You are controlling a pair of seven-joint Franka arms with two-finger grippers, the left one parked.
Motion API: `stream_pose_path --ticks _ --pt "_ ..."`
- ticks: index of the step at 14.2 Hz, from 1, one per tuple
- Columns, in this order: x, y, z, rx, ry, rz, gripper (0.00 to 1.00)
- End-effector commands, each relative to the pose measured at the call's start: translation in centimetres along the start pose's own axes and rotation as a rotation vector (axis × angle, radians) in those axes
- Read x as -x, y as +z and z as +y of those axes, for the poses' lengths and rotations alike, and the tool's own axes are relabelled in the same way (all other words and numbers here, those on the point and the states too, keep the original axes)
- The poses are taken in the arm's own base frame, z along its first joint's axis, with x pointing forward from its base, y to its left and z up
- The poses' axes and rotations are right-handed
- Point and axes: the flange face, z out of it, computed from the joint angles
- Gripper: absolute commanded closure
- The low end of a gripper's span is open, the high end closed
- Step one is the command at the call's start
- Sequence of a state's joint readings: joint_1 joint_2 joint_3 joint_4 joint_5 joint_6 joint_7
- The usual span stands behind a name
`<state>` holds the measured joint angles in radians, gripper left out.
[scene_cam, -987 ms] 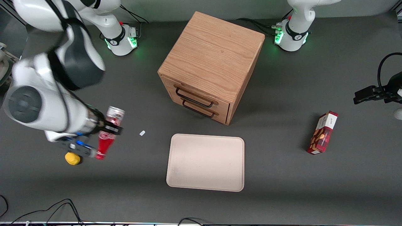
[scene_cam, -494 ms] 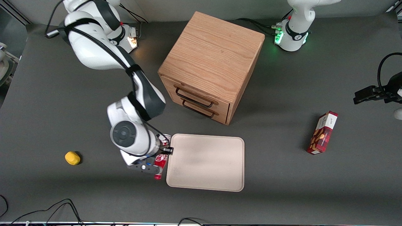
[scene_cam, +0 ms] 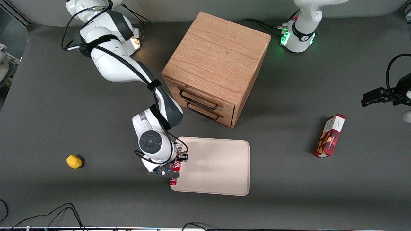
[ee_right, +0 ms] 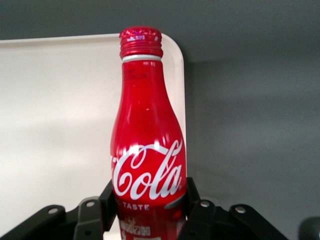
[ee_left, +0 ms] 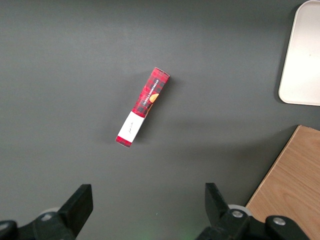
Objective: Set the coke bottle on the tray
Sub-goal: 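Carry the upright bottle over the cream tray with the right gripper, then lower the bottle onto the tray and hold it with the right gripper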
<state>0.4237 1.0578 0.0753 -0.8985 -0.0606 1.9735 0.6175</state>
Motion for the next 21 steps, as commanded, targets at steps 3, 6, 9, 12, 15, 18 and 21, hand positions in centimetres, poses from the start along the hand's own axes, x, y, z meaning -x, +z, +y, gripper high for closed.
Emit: stream_pose_path --ticks 3,6,9,12,15,18,21 --pt "-0.9 1.9 -0.5 -0.028 -0.024 0.059 1.00" --pt "-0.8 3.6 -0.8 -0.037 -0.032 0.079 1.00" --pt "-0.7 3.8 -1.0 -0.018 -0.047 0.091 0.92" --pt "-0.5 4.0 -1.1 -0.015 -0.048 0.090 0.00" --pt "-0.6 3.9 -1.0 -0.015 -0.048 0.091 0.00" --pt "-0.6 3.9 -1.0 -0.015 -0.048 0.091 0.00" --pt "-0.6 3.7 -1.0 -0.015 -0.046 0.091 0.00"
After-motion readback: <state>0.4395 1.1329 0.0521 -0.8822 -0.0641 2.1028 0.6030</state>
